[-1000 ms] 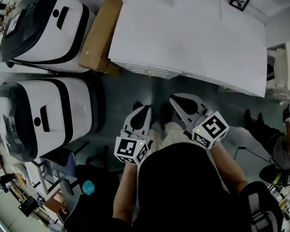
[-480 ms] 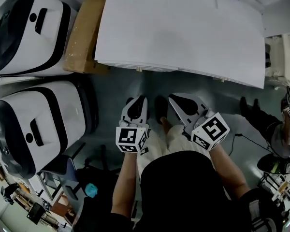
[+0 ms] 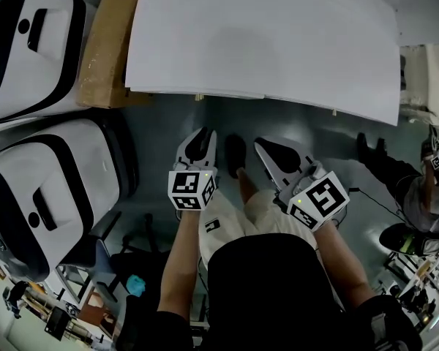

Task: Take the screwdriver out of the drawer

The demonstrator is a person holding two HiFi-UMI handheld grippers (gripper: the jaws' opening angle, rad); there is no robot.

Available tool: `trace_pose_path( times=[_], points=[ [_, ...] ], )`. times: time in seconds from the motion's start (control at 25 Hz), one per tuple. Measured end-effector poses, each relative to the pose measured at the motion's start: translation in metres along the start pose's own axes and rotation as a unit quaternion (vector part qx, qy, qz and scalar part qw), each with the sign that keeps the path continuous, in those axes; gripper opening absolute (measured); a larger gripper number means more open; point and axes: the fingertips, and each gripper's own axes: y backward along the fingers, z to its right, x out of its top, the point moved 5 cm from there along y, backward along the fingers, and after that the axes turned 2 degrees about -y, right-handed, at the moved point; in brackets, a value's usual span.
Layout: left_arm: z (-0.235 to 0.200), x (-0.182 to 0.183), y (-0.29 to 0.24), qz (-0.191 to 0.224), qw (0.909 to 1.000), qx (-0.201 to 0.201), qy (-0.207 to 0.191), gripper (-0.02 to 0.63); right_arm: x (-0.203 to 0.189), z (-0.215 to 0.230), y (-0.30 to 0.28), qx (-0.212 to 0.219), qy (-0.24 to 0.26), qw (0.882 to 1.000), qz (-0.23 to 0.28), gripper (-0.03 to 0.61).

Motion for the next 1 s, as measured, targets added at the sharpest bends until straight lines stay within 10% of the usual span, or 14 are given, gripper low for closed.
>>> trace_pose_path(
  times=[0.56,1.0],
  points=[
    [-0.06,-0.034,-0.068,-0.023,0.9975,0.043,0.052,0.115,-0.015,0.006,-0.016,-0.025,-0.033,0.999,-0.01,0.018],
    [-0.099,-0.052,-0.114,-0.067,0.9937,0.089,0.007,0.153,-0.034,0.014,-0.021,-0.043,-0.056,0.997,-0.027,0.018]
  ],
)
